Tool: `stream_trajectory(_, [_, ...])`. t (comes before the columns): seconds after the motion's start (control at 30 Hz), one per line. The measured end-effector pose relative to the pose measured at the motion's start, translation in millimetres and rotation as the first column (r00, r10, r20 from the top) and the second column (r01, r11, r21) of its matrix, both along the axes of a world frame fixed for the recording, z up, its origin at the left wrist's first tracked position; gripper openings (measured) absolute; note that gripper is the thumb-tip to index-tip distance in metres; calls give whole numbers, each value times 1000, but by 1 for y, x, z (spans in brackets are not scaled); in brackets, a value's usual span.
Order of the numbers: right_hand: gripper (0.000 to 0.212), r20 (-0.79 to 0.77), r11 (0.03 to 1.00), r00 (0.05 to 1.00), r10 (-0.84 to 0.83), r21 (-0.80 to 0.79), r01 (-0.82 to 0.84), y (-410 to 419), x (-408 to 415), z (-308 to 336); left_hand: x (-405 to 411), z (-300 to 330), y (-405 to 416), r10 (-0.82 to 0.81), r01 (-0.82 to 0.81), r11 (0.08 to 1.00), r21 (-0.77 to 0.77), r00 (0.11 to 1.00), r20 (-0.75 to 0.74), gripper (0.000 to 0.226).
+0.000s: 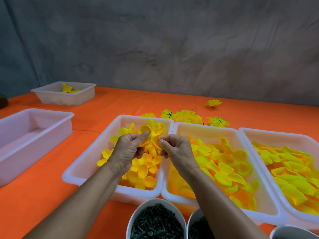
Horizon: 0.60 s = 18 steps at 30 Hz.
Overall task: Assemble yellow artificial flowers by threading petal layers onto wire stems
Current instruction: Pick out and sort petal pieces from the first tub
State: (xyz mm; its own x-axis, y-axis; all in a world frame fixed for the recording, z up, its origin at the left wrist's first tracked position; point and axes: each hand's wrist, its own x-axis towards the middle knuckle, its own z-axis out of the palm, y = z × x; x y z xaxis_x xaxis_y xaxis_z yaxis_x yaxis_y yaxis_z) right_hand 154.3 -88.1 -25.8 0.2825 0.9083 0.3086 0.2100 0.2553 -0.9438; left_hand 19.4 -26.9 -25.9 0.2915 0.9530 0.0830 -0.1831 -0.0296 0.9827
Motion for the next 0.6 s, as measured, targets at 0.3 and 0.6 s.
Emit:
stream_trajectory(0.3, [20, -98, 999, 995, 0, 38, 4, 1, 1, 0, 1, 7, -3, -112, 136, 981, -137, 978, 174, 26])
stream_trajectory(0.6, [12, -200, 998, 979, 39, -43, -49, 2, 2, 0, -1, 4, 2, -15, 54, 965, -257, 988, 153, 13])
